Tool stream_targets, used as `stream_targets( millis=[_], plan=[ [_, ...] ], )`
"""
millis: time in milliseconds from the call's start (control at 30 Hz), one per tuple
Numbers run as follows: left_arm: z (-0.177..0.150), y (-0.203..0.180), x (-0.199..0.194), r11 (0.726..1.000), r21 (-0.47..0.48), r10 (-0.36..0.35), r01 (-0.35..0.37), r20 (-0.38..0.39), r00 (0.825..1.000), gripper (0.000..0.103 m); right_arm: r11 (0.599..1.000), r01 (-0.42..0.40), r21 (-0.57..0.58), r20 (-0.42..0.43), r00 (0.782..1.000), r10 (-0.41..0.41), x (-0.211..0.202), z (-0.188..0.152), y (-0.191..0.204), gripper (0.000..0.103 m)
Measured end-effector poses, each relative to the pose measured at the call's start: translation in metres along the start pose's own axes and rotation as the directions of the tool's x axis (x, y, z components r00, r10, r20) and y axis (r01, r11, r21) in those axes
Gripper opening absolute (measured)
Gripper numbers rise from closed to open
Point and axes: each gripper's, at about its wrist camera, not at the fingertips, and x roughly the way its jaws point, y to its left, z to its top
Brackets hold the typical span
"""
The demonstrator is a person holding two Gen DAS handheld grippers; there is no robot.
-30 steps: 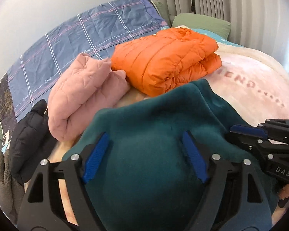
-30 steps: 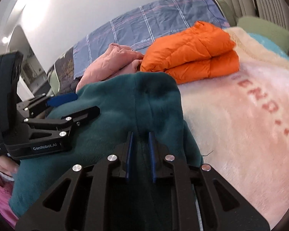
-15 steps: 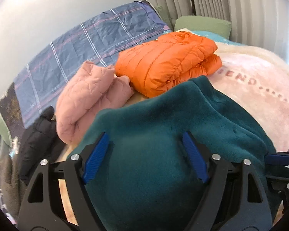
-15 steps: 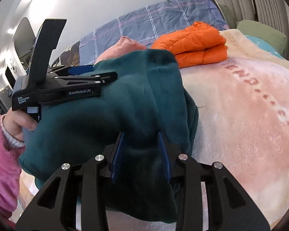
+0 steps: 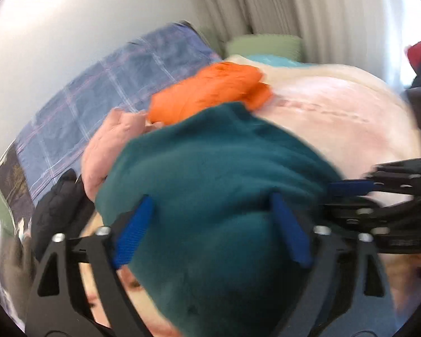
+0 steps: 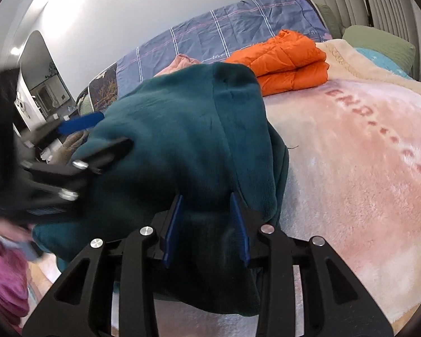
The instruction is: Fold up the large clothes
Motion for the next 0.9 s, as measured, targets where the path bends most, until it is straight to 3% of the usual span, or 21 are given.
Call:
stream_targets(
  millis=[100,433,667,900],
  plan=[
    [0.001,0.006,0.005,0.999,-0.036,-0.027,0.027,-0.006,1.0,0.093,1.0,0.023,-0.009,0.007,1.0,-0.023,0.0,0.001,0.003,0.036],
    [-0.003,-0.003,-0.006,0.999,-0.017,0.028,-0.028,-0.001,1.0,0.093,0.999,-0.025,0.045,-0.033,0.999,0.026,-0.007,-0.003,-0.005,0.036],
    [-0.003,-0.001,-0.007,0.999,-0.029,0.02,-0.02,-0.006,1.0,0.093,0.998,-0.024,0.06,-0.068,0.997,0.028,-0.025,-0.005,0.006,0.05],
    [0.001,-0.002,-0.008,1.0,-0.021,0.022,-0.022,-0.013,1.0,0.093,1.0,0.005,0.003,-0.086,0.996,-0.004,-0.009,-0.012,0.011,0.054]
  ],
)
